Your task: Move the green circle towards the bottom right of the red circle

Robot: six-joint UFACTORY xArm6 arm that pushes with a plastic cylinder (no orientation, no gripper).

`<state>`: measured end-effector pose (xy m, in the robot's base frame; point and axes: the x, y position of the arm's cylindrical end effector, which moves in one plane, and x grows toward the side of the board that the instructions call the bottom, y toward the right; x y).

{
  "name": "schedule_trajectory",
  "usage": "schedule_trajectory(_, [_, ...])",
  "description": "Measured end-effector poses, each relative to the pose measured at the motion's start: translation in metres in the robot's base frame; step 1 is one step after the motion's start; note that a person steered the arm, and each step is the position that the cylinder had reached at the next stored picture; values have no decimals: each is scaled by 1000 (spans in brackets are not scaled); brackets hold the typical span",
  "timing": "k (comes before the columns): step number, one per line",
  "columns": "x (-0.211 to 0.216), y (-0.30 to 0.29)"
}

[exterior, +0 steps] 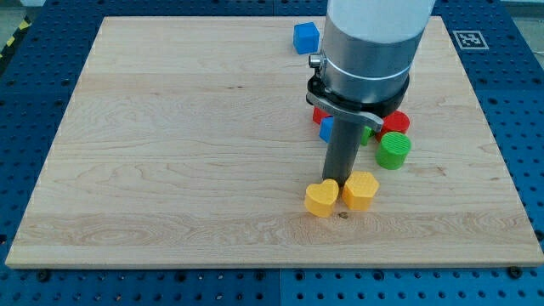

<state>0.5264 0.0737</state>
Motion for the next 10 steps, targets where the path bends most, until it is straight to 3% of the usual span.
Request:
schedule_trajectory(2, [4,0])
schedule_trajectory(4, [-33,0])
schedule_trajectory(10, [-27,45])
